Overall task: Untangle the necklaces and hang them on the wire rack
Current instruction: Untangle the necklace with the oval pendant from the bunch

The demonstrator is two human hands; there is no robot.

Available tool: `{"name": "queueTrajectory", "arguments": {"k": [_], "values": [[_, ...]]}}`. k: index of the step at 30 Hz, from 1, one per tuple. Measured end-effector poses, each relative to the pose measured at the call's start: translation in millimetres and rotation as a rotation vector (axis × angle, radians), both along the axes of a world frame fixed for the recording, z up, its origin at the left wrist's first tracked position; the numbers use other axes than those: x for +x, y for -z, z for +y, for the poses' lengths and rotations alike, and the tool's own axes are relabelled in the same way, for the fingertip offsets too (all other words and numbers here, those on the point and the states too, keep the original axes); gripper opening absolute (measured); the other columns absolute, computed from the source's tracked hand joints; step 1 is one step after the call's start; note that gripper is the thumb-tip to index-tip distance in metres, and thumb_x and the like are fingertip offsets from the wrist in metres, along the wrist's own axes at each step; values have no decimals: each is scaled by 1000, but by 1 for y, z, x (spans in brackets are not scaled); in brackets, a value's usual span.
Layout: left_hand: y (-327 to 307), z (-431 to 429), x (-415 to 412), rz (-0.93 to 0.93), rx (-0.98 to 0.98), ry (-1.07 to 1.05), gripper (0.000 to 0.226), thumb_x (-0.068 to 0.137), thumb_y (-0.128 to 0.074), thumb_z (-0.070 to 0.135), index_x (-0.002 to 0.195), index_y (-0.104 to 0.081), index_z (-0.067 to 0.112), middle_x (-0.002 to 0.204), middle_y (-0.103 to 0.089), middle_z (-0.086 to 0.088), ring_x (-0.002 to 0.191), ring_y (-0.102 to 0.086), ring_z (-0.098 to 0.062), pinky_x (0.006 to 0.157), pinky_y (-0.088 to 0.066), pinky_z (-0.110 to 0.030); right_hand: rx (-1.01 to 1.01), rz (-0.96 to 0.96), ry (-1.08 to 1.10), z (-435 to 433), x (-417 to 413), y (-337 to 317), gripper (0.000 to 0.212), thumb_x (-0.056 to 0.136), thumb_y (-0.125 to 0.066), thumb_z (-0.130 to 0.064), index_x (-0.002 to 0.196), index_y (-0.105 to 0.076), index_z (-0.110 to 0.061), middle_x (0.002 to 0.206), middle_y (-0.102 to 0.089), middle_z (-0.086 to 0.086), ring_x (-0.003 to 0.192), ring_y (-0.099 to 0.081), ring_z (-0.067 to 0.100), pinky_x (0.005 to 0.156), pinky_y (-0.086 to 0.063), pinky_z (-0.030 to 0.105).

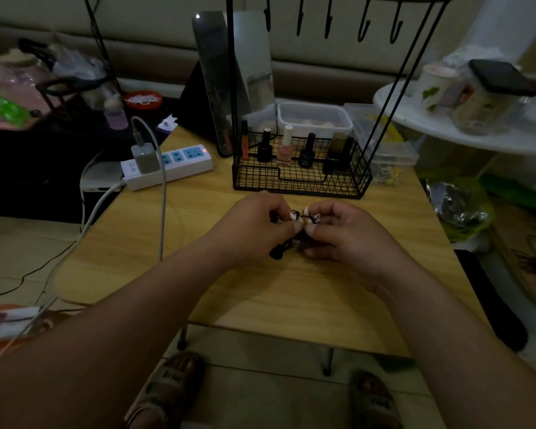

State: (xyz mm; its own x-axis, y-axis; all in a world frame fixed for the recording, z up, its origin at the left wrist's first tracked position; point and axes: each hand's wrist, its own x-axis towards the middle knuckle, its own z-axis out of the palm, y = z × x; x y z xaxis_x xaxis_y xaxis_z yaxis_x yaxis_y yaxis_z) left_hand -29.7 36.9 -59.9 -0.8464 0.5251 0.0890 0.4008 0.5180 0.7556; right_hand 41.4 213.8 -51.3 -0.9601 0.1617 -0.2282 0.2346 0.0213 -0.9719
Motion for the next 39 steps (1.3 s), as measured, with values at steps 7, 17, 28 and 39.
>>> {"name": "queueTrajectory", "arguments": {"k": [7,17,28,39], "values": [[-3,0,-3,-37,9,0,13,96,-73,31,87,-72,21,92,-69,9,85,-64,-5,67,-46,-17,119,-11,16,1,0,-2,20,96,-67,-3,112,-66,-15,106,-73,13,88,-75,20,75,-63,36],[-10,1,-3,-361,285,-24,16,85,-67,27,82,-67,11,105,-70,-19,96,-66,-29,97,-53,-55,-46,-33,45,-1,0,-6,18,99,-53,0,94,-63,-15,92,-74,11,78,-74,23,68,-59,36],[-8,2,-2,-451,344,10,1,98,-64,13,98,-65,12,99,-73,-10,94,-71,-25,98,-55,-50,-405,-152,103,0,0,-11,17,99,-44,-17,98,-61,-15,97,-62,11,78,-61,23,57,-50,30],[-16,-3,-1,-311,222,75,8,103,-60,15,100,-68,14,96,-75,-12,88,-69,-22,91,-56,-51,-355,-84,15,7,-3,-8,18,90,-54,0,97,-63,-14,97,-62,10,76,-61,19,54,-46,27]]}}
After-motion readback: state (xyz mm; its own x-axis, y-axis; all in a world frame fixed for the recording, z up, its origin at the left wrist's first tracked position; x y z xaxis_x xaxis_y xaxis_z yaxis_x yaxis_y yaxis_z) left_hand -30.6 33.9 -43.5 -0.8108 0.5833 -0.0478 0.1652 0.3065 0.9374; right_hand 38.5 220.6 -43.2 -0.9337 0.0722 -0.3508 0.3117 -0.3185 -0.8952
